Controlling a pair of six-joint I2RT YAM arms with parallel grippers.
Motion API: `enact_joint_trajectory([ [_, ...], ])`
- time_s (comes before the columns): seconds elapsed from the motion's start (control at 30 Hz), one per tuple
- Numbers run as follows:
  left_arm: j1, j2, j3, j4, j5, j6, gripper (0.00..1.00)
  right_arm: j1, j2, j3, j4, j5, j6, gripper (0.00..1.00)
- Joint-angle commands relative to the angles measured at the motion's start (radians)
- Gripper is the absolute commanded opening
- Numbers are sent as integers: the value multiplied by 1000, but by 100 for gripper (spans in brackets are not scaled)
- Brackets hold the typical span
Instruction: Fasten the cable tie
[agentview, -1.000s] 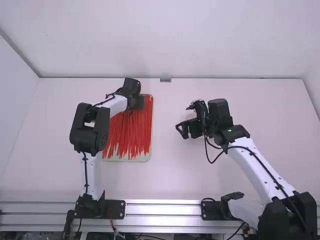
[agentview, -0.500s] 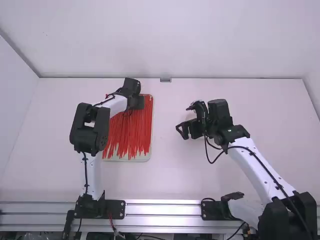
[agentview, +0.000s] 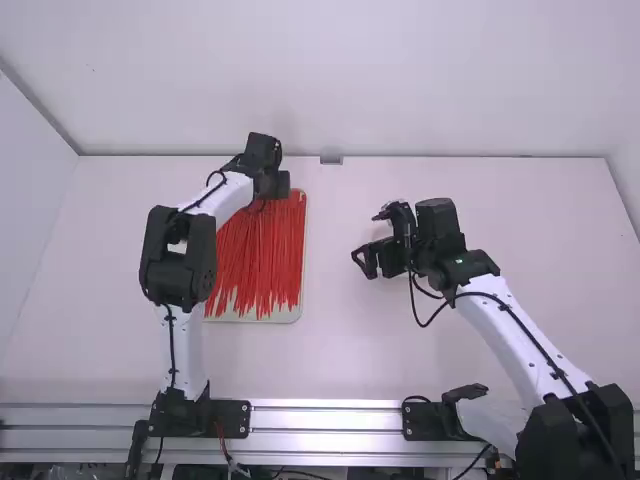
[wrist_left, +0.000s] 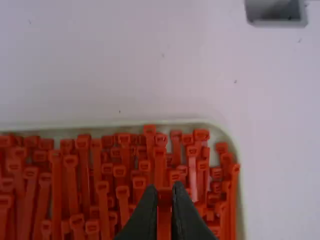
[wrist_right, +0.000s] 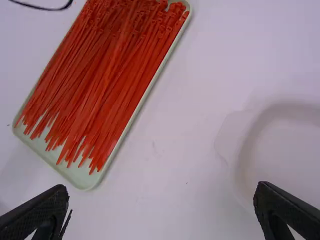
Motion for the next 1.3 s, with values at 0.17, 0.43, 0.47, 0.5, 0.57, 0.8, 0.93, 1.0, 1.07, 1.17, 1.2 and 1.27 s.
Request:
enact_joint_trajectory([
  [0.17,-8,-171,29,-32,15,0,2,1,8,28,10,-8,22,99],
  [0.43,-11,-379,-100,-16,23,-2,2,1,8,28,88,-93,22,99],
  [0.47,-11,-383,-104,-15,23,-2,2,1,8,28,95,-98,21,99],
  [0.5,-10,-418,-132,-11,23,-2,2,1,8,28,116,-116,21,99],
  [0.57,-21,-471,-183,2,23,-2,2,1,8,28,158,-137,35,99],
  [0.8,-52,-645,-348,88,23,-1,2,1,8,28,253,-193,82,99],
  [0.93,-62,-731,-431,135,35,-1,2,1,8,28,292,-241,95,98],
  [1.0,-55,-784,-484,182,106,-2,2,1,8,28,320,-245,132,99],
  [1.07,-55,-815,-520,230,177,-2,2,1,8,28,339,-267,134,99],
  [1.17,-61,-848,-561,300,246,-3,2,1,8,28,364,-327,133,99],
  [1.2,-62,-856,-571,328,272,-11,2,1,8,28,370,-353,134,99],
  [1.27,-62,-857,-572,345,295,-30,2,5,8,28,373,-357,135,99],
])
